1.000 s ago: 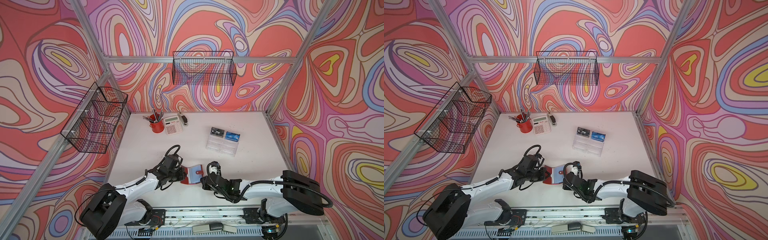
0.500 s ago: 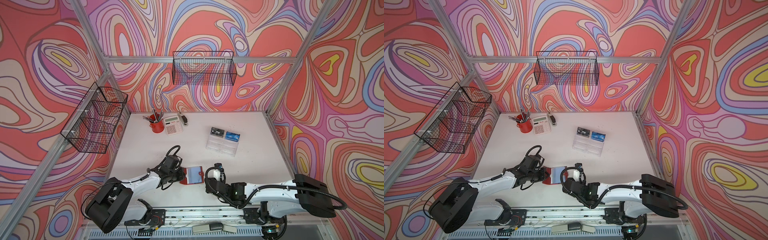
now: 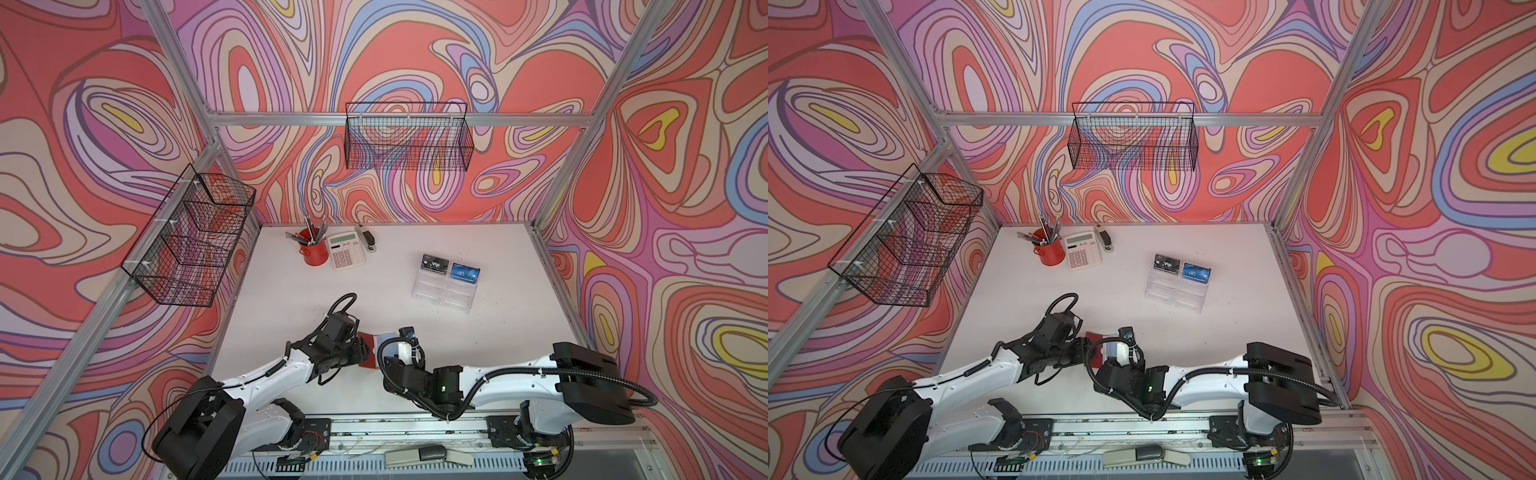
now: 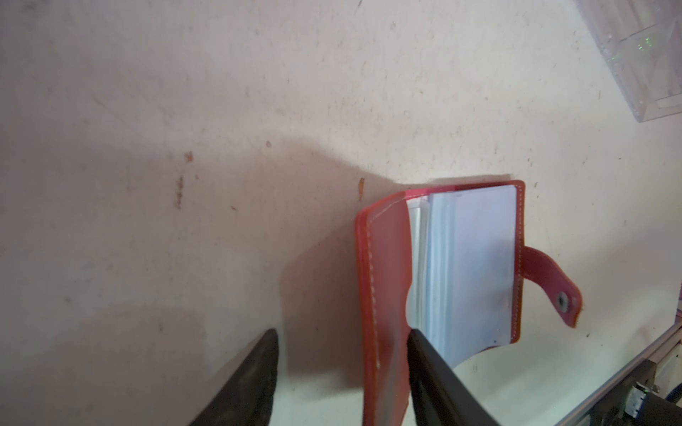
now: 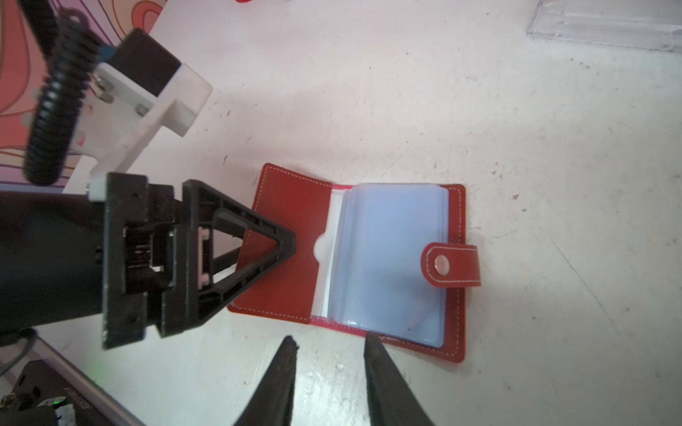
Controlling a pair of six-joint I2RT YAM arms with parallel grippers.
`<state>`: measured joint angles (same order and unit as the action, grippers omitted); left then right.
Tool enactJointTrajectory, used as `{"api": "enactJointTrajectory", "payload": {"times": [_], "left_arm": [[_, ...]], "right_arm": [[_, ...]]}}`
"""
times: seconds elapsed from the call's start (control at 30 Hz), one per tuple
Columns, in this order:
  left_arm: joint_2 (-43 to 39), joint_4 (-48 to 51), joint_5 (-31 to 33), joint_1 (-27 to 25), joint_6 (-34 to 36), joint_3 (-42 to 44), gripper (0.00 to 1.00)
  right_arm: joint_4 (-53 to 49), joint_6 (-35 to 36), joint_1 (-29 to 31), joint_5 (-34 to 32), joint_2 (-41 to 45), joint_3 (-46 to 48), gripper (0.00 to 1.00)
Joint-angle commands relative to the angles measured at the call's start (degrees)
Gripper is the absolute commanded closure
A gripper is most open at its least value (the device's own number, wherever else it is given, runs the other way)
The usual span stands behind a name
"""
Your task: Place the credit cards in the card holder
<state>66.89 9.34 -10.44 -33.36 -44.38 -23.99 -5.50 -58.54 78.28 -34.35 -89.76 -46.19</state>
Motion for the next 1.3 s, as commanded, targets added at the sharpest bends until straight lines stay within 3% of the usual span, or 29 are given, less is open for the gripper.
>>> {"api": "enactJointTrajectory", "payload": {"times": [0.0, 0.2, 0.47, 0.6, 0.87, 1.27], "left_arm": [[-0.2, 1.9, 0.3, 0.0, -0.3, 1.2, 0.50], [0.0, 2.1, 0.1, 0.0, -0.3, 1.2, 0.62], [0.6, 2.1, 0.3, 0.1, 0.2, 0.6, 0.79], [1.5, 1.6, 0.0, 0.0, 0.4, 0.3, 0.82], [2.3, 1.0, -0.9, 0.1, 0.5, 0.1, 0.84], [0.1, 1.3, -1.5, 0.1, 0.6, 0.8, 0.84]], "right_arm": [[-0.7, 0.5, -2.4, -0.3, -0.9, -0.7, 0.67], [3.7, 3.0, -6.4, 4.4, -1.9, 0.4, 0.70], [3.0, 5.5, -6.6, 7.3, -8.5, -5.4, 0.77], [-3.0, 3.4, -8.2, 3.9, -9.6, -6.7, 0.81], [-1.5, 0.1, -13.4, 2.8, -1.9, 3.5, 0.81], [4.7, -1.0, -16.4, 7.2, -3.0, 8.7, 0.83]]}}
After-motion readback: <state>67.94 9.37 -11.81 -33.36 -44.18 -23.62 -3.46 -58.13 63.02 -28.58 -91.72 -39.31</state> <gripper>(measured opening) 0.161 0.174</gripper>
